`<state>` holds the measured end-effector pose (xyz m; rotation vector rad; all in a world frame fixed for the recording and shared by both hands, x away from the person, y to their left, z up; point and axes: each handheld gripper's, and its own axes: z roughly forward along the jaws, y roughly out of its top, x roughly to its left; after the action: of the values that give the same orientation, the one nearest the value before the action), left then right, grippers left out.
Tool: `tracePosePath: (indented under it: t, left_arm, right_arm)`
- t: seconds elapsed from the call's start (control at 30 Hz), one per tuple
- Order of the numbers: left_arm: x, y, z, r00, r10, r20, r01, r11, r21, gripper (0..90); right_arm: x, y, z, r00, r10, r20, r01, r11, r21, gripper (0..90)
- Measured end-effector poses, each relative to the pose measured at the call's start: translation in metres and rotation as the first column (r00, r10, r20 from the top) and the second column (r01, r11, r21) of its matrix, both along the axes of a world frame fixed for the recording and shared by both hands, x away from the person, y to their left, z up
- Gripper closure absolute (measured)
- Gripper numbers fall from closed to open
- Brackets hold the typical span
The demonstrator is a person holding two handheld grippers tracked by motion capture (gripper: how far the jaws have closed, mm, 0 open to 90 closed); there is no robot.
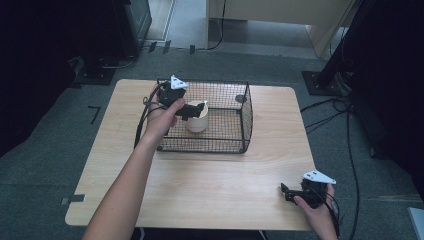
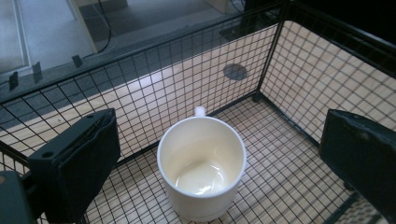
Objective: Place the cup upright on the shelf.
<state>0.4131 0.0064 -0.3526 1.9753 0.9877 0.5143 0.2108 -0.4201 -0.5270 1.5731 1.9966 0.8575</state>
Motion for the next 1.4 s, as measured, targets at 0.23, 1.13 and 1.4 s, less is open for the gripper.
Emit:
tracePosePath:
  t: [0.23, 1.13, 1.4]
  left_arm:
    - [-0.023, 0.009, 0.001, 0.9997, -0.012, 0.022, 0.012, 0.9999, -0.005, 0.0]
    - [-0.106, 0.077, -0.042, 0.9965, 0.033, 0.077, -0.031, 0.9992, -0.027, 0.0]
    - [-0.122, 0.101, -0.064, 0.9949, 0.079, 0.063, -0.078, 0.9968, -0.017, 0.0]
  right_arm:
    - [0.000, 0.000, 0.000, 1.0000, 0.000, 0.000, 0.000, 1.0000, 0.000, 0.0]
    - [0.000, 0.000, 0.000, 1.0000, 0.000, 0.000, 0.000, 1.0000, -0.001, 0.0]
    - [0.000, 0.000, 0.000, 1.0000, 0.001, 0.000, -0.001, 1.0000, -0.002, 0.0]
